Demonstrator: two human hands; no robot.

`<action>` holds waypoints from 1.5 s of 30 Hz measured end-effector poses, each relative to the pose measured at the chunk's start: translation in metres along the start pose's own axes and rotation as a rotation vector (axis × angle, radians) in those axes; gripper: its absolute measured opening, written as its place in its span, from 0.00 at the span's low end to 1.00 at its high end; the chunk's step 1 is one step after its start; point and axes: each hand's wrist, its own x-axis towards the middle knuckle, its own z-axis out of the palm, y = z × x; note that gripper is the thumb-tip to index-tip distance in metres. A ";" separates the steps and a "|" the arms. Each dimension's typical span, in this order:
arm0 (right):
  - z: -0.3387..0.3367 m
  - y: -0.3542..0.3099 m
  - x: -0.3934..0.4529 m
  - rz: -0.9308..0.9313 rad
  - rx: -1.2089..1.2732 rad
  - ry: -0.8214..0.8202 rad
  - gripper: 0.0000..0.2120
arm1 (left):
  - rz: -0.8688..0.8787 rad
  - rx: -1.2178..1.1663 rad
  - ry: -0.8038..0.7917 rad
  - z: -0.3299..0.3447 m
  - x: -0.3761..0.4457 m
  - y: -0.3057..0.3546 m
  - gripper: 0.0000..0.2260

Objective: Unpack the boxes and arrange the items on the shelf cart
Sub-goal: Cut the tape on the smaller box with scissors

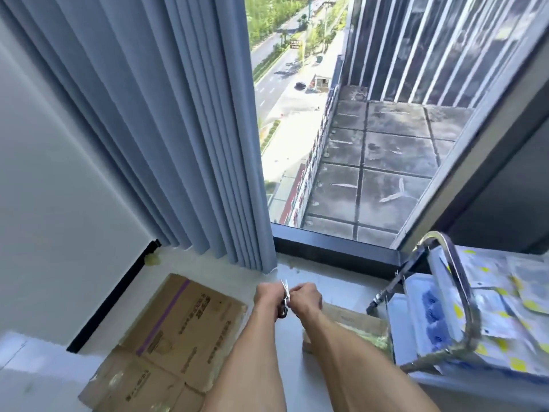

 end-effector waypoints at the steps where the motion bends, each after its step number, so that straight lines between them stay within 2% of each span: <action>1: -0.006 0.001 0.005 0.015 0.002 0.036 0.12 | 0.027 0.064 -0.020 0.009 0.006 0.005 0.08; 4: -0.022 0.008 0.016 0.070 -0.020 0.168 0.11 | 0.116 0.272 -0.071 0.033 0.017 0.012 0.11; 8: -0.038 0.026 0.017 0.137 -0.123 0.322 0.11 | 0.135 0.372 -0.140 0.055 0.016 0.012 0.10; 12: -0.053 0.044 0.026 0.220 -0.116 0.379 0.10 | 0.017 0.450 -0.239 0.082 0.016 0.005 0.03; 15: -0.068 0.059 0.044 0.278 -0.107 0.405 0.12 | -0.044 0.535 -0.316 0.103 0.010 0.000 0.06; 17: -0.075 0.066 0.059 0.313 -0.126 0.381 0.15 | -0.018 0.590 -0.274 0.117 0.013 0.000 0.07; 19: -0.081 0.071 0.075 0.336 -0.170 0.363 0.14 | 0.033 0.605 -0.227 0.131 0.021 0.001 0.06; 23: -0.084 0.084 0.118 0.316 -0.279 0.327 0.14 | 0.058 0.621 -0.138 0.162 0.053 0.001 0.10; 27: -0.079 0.099 0.159 0.167 -0.411 0.255 0.13 | 0.100 0.619 -0.052 0.185 0.084 -0.001 0.10; 34: -0.055 0.138 0.204 -0.090 -0.599 0.059 0.07 | 0.036 0.622 0.002 0.197 0.142 -0.032 0.13; 37: -0.046 0.146 0.229 -0.050 -0.569 -0.039 0.06 | 0.029 0.653 -0.012 0.208 0.177 -0.044 0.16; 39: -0.037 0.154 0.251 -0.017 -0.565 -0.060 0.04 | 0.035 0.662 -0.026 0.218 0.201 -0.052 0.19; 40: -0.032 0.159 0.263 -0.004 -0.572 -0.053 0.05 | 0.037 0.660 -0.023 0.224 0.214 -0.056 0.20; 43: -0.012 0.182 0.304 0.018 -0.584 -0.025 0.12 | 0.027 0.656 0.030 0.236 0.259 -0.076 0.14; 45: 0.004 0.206 0.334 0.035 -0.549 -0.026 0.11 | -0.001 0.712 0.043 0.241 0.296 -0.097 0.10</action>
